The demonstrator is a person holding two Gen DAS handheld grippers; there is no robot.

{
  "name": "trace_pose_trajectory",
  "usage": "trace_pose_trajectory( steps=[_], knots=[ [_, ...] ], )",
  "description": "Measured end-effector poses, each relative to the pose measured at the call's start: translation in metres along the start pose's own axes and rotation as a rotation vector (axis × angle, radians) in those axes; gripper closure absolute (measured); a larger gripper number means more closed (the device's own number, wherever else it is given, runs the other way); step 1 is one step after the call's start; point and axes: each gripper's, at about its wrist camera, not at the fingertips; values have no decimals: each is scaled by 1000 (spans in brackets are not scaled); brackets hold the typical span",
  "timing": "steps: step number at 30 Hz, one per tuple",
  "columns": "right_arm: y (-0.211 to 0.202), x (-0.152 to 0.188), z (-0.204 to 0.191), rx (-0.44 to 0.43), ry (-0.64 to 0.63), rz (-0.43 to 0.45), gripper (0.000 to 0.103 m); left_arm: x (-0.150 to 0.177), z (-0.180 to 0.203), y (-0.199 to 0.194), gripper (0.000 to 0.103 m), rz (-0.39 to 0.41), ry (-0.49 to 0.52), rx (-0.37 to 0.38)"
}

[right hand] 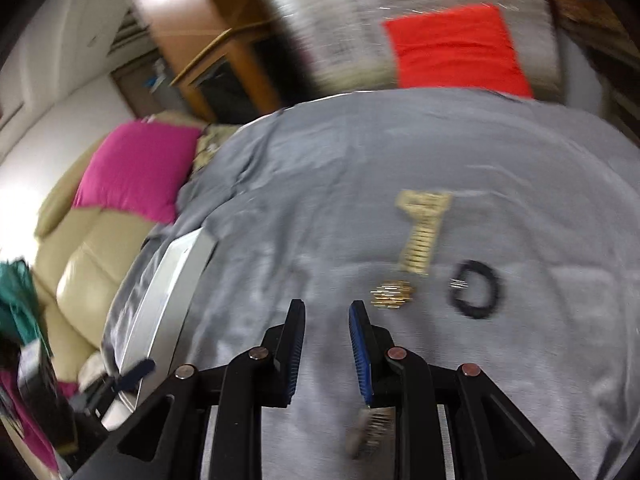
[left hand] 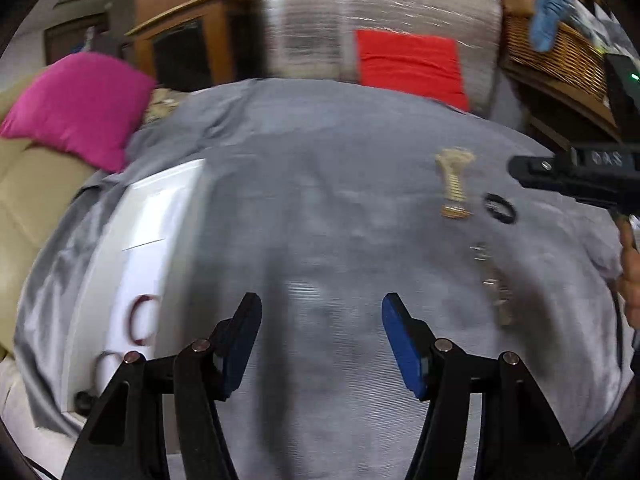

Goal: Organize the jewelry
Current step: 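Grasp the black scrunchie with the right gripper while the left moves toward the watch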

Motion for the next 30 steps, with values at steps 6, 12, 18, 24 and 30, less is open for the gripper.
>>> trace_pose_trajectory(
  steps=[6,12,18,24,30],
  knots=[
    [2,-1,69,-1,185,-39,78,-7,59,20,40,-53,62,122],
    [14,2,114,10,318,-57,77,-12,103,43,33,-146,57,285],
    [29,-2,140,42,383,-43,77,-9,126,64,32,-221,72,313],
    [49,-10,145,66,379,-49,76,-9,128,73,32,-218,60,320],
    [62,-16,126,182,257,-62,89,-12,133,80,83,-208,129,275]
  ],
)
Point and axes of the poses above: each gripper's, at about its wrist camera, not at the fingertips, and y roughly the way its jaws point, z to its right, x to its underside, and after that the axes turned 4 degrees about -z, right-handed
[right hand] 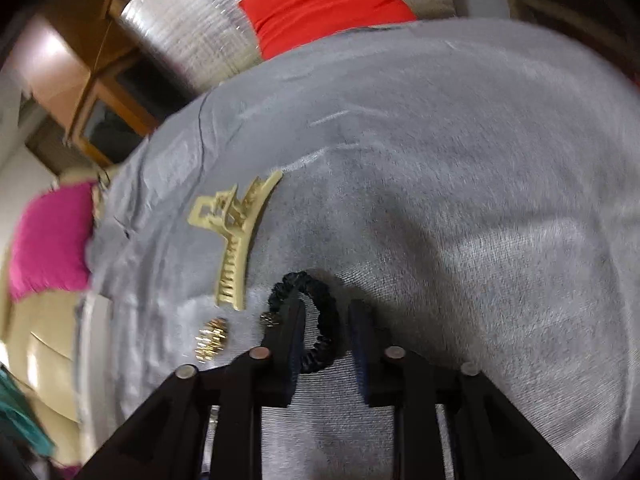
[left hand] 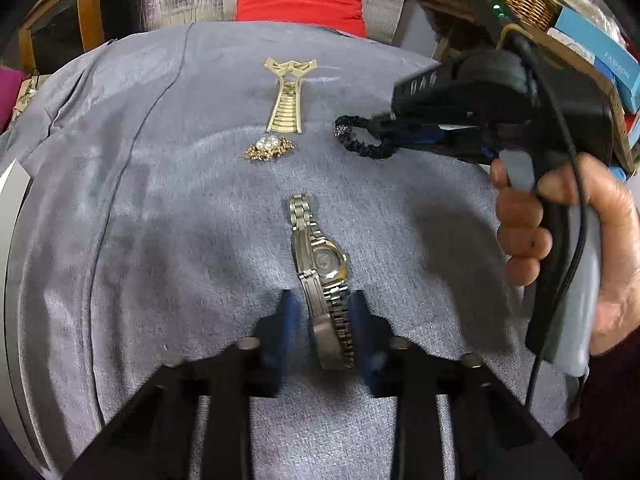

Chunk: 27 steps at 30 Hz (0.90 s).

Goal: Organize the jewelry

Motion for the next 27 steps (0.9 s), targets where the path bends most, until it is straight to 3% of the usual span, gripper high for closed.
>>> trace_pose_trajectory(
  steps=[1,5,27],
  knots=[
    [1,2,-5,36,-34,4,92,-1,-3,-1,85,2,-9,12],
    [-4,4,-7,42,-47,19,93,-2,-3,-11,98,36,4,6],
    [-80,61,-37,-60,-96,73,93,32,-29,-67,99,154,67,-160]
  ],
)
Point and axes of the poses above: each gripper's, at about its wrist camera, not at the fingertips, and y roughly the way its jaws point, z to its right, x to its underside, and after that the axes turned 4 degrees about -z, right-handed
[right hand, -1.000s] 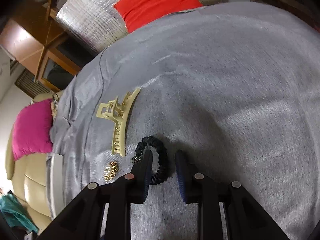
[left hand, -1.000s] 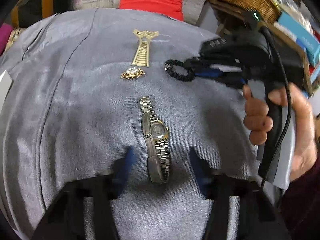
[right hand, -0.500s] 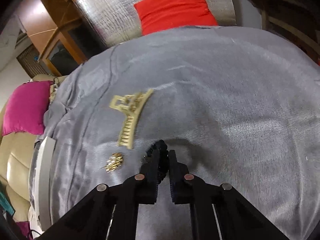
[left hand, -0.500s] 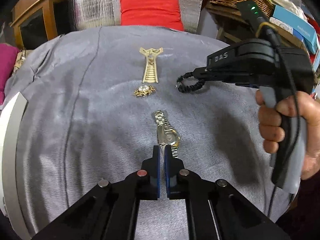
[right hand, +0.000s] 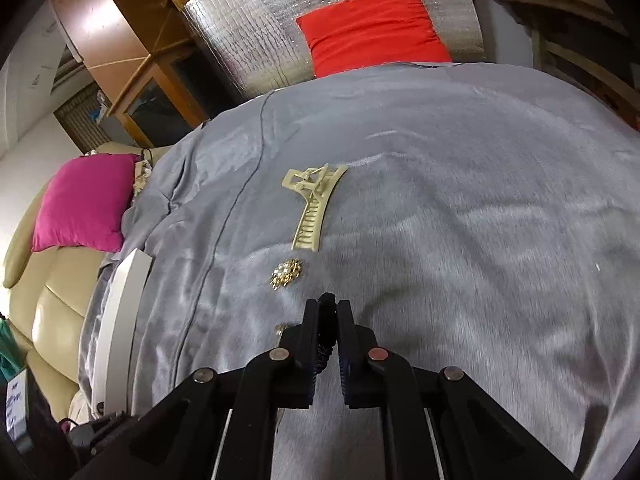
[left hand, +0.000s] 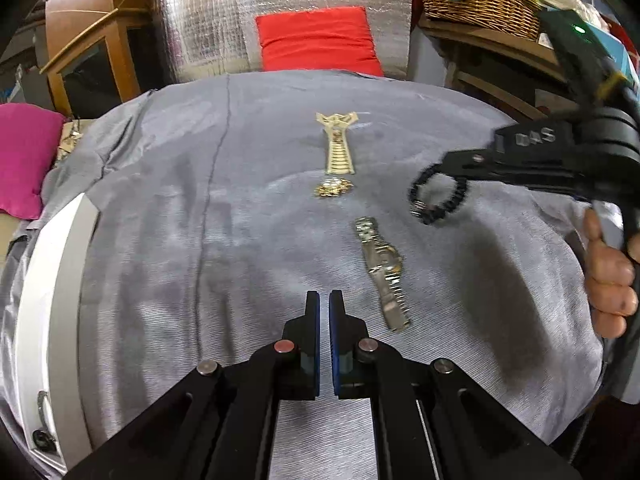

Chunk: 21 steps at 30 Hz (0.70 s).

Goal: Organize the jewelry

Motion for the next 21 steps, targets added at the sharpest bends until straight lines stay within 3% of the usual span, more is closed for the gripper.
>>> trace_pose_trajectory(
  steps=[4,7,9,10,11,13,17,21],
  knots=[
    [-15,10,5,-2,37,12,93,2,-13,-6,99,5,-27,7],
    [-21,13,13,5,74,17,93,2,-22,-7,99,-2,-79,79],
    [-21,13,19,12,98,16,93,1,-22,-7,94,-3,-100,111],
    [-20,12,22,12,110,12,93,0,-19,-7,80,-8,-102,123],
    [-19,12,24,11,117,8,93,-1,-16,-6,60,-11,-103,129],
    [-15,13,28,9,130,-5,93,-3,-5,-4,38,-10,-90,130],
    [-10,13,32,4,137,-21,93,-11,15,0,36,14,-32,130],
    [-11,12,36,-7,147,-17,93,-22,22,26,36,-44,-37,112]
  ],
)
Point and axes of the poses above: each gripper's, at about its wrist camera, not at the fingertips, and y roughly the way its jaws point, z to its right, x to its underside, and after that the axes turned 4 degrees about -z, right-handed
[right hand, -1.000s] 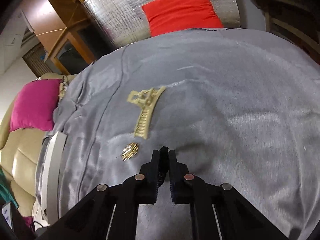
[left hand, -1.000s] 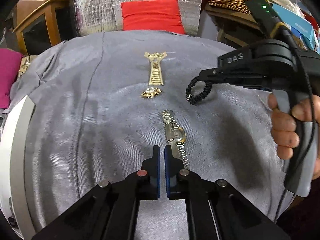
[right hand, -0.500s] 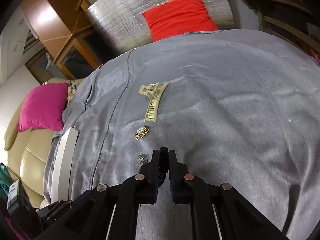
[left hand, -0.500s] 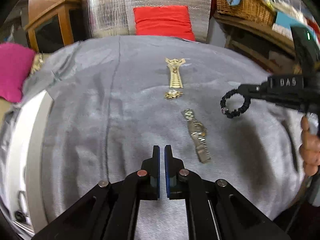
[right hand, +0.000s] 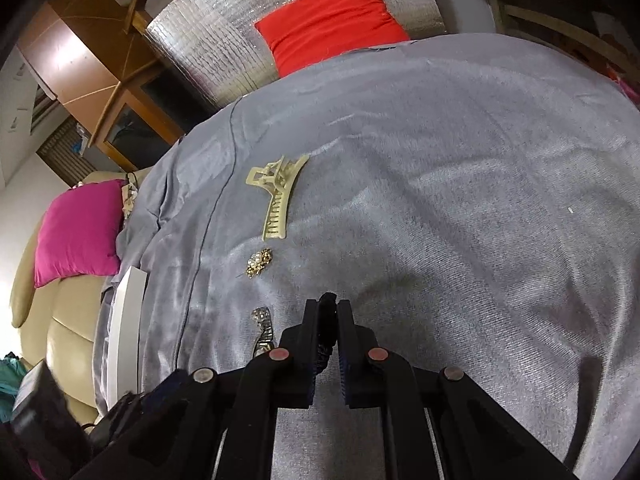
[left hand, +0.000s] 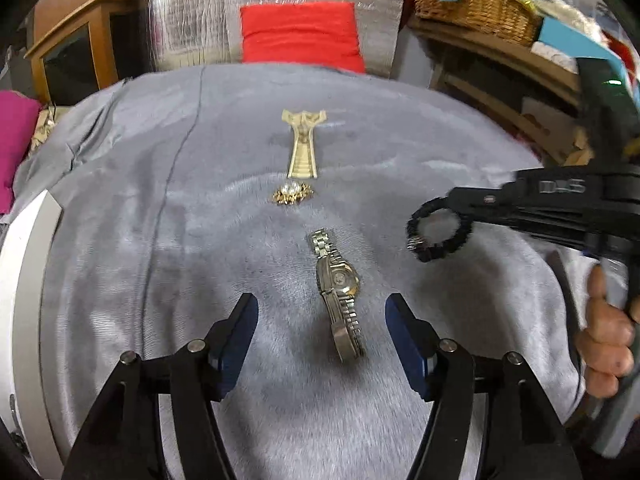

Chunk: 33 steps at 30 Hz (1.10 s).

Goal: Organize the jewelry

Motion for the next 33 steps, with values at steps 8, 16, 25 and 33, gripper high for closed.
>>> trace_pose_trajectory(
  steps=[8,16,25,33],
  knots=[
    [1,-3,10,-18,27,-10,93,-12,11,40,36,-80,21,-34],
    [-2,-1,10,-19,23,-5,93,-12,18,49,62,-64,32,-72],
    [-4,-1,5,-26,17,5,93,-7,34,32,78,-8,98,-168],
    [0,-2,-4,-34,8,12,93,-7,23,0,98,72,107,-227]
  ],
)
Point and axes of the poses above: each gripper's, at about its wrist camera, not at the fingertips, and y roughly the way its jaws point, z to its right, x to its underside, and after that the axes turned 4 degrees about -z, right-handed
